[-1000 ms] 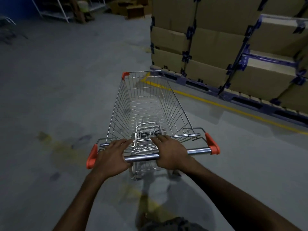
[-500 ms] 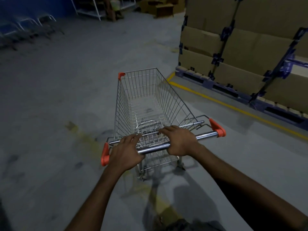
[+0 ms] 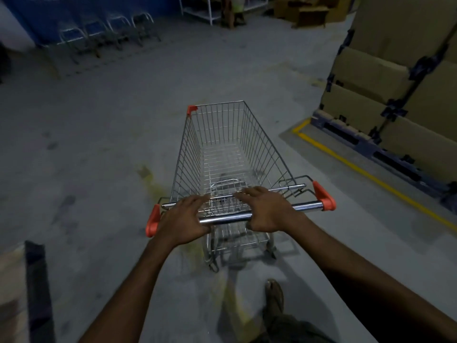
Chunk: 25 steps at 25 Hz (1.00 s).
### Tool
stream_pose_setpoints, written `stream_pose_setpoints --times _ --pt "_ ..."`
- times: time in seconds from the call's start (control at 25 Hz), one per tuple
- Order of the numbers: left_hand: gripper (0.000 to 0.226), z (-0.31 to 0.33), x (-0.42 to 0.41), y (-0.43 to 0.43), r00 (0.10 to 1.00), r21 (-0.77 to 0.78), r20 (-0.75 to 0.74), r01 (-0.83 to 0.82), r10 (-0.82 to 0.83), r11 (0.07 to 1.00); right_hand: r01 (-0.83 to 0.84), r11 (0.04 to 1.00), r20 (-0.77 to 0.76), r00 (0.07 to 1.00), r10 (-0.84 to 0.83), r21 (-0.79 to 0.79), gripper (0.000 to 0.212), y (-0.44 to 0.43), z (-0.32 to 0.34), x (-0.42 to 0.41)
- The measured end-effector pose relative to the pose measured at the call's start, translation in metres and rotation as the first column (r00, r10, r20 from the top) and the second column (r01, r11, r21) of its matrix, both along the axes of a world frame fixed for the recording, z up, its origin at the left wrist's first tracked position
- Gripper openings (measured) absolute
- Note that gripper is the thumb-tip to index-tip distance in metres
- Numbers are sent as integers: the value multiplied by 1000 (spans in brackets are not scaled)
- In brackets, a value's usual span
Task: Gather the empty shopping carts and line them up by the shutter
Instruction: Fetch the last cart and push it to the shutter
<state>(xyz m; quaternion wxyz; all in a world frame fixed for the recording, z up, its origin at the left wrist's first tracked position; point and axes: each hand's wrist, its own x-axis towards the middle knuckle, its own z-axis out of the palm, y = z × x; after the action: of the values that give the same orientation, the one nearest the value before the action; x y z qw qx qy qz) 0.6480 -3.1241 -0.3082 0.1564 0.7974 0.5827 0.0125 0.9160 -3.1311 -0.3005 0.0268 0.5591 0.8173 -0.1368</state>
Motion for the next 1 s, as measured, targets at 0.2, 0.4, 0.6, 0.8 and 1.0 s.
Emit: stream_pose_setpoints --times 0.2,0.4,0.6,0.8,1.0 --pt "98 -5 6 53 993 -28 5 -116 116 993 10 1000 38 999 -10 -5 93 72 -4 23" --pt "93 -10 26 104 982 40 -44 -180 182 983 -47 999 64 997 49 -19 90 151 1 34" --pt "92 -7 32 160 970 118 -116 -202 215 972 -93 995 67 993 95 -35 89 228 4 32" --pt "93 -7 -1 230 968 80 -97 -226 233 971 -113 993 56 992 114 -25 87 303 -1 0" --pt "95 -5 -55 303 967 44 -96 -233 236 971 -122 992 29 992 122 12 87 372 -11 -53"
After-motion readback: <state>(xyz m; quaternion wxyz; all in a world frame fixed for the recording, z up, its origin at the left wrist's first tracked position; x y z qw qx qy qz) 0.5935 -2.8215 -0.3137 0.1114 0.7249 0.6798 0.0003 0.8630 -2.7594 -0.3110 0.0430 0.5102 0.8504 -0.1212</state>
